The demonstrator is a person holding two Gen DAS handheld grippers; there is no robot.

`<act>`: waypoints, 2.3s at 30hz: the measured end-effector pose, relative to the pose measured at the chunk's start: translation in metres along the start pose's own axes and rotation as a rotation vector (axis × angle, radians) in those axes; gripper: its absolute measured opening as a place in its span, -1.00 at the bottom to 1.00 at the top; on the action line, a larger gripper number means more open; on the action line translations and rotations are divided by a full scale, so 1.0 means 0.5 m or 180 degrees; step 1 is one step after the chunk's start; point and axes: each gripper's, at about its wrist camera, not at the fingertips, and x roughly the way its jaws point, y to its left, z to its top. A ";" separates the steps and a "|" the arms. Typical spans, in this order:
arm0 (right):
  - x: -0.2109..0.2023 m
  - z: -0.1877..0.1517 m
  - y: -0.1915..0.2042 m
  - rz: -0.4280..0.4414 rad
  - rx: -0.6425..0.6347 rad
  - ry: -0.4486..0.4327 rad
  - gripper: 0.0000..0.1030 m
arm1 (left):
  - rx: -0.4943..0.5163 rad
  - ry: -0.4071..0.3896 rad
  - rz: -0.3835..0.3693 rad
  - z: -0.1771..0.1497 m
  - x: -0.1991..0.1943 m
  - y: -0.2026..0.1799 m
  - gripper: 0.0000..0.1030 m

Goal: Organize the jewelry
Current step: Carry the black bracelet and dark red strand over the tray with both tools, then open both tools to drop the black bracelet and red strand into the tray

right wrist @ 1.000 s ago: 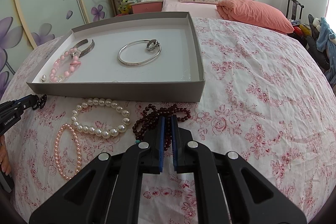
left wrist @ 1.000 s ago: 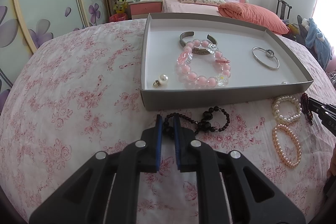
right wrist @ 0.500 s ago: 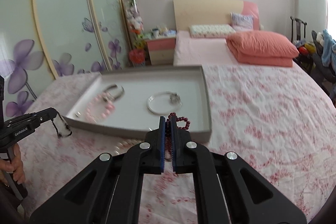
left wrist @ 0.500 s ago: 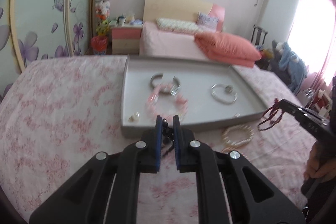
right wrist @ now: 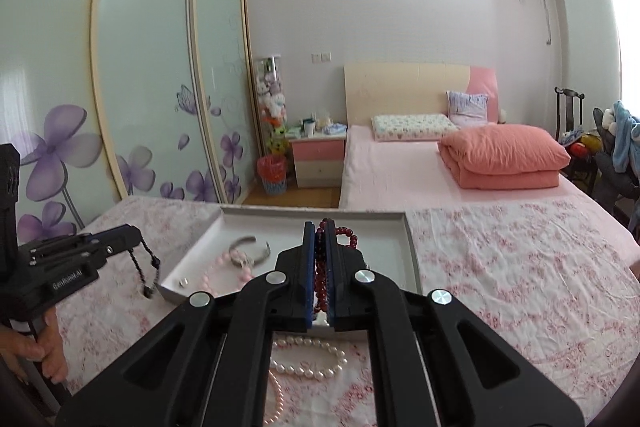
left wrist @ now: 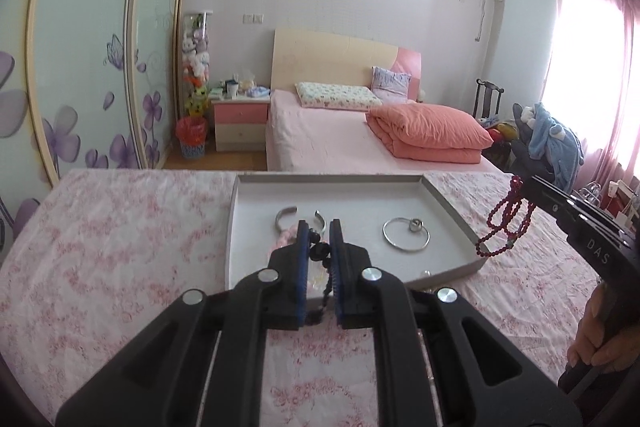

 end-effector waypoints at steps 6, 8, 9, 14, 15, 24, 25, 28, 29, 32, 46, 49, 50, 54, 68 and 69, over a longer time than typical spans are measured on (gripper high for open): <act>-0.007 0.008 0.009 -0.0028 -0.0024 -0.0137 -0.89 | 0.0033 -0.0061 0.0034 0.010 -0.004 -0.011 -0.78; -0.009 0.010 0.009 -0.0032 -0.0023 -0.0158 -0.89 | 0.0032 -0.0077 0.0047 0.012 -0.005 -0.012 -0.78; -0.009 0.012 0.008 -0.0032 -0.0024 -0.0162 -0.89 | 0.0031 -0.0080 0.0052 0.013 -0.004 -0.012 -0.78; -0.002 0.015 0.011 -0.0032 -0.0037 -0.0165 -0.89 | 0.0034 -0.0086 0.0075 0.017 0.000 -0.012 -0.78; 0.000 0.015 0.011 -0.0031 -0.0039 -0.0163 -0.89 | 0.0034 -0.0082 0.0076 0.018 0.002 -0.012 -0.78; 0.017 0.017 0.015 -0.0034 -0.0062 -0.0137 -0.89 | 0.0056 -0.0033 0.0065 0.020 0.027 -0.014 -0.78; 0.024 0.020 0.015 -0.0037 -0.0060 -0.0138 -0.89 | 0.0061 -0.0023 0.0063 0.022 0.032 -0.016 -0.78; 0.052 0.029 0.009 -0.0026 -0.0018 -0.0128 -0.89 | 0.0073 0.0017 0.0035 0.034 0.057 -0.018 -0.78; 0.067 0.032 0.005 -0.0013 0.0015 -0.0100 -0.89 | 0.0075 0.0029 0.0034 0.038 0.067 -0.017 -0.78; 0.112 0.034 -0.007 0.0009 0.0087 0.0000 -0.89 | 0.0040 0.0076 0.0026 0.054 0.111 -0.011 -0.78; 0.220 0.016 -0.059 -0.0096 0.0329 0.0291 -0.08 | -0.0138 0.0267 0.0051 0.066 0.254 0.016 -0.40; 0.211 0.003 -0.065 -0.0122 0.0313 0.0337 -0.08 | -0.0164 0.0301 0.0072 0.059 0.256 0.025 -0.40; 0.208 -0.001 -0.065 -0.0119 0.0318 0.0351 -0.08 | -0.0173 0.0312 0.0076 0.055 0.254 0.028 -0.40; 0.189 -0.023 -0.068 -0.0114 0.0295 0.0433 -0.08 | -0.0193 0.0336 0.0112 0.041 0.247 0.036 -0.33; 0.150 -0.156 -0.080 -0.0011 0.0234 0.1351 -0.36 | -0.0221 0.0442 0.0204 -0.003 0.217 0.047 -0.30; 0.148 -0.166 -0.078 -0.0002 0.0226 0.1385 -0.40 | -0.0214 0.0449 0.0211 -0.006 0.215 0.046 -0.29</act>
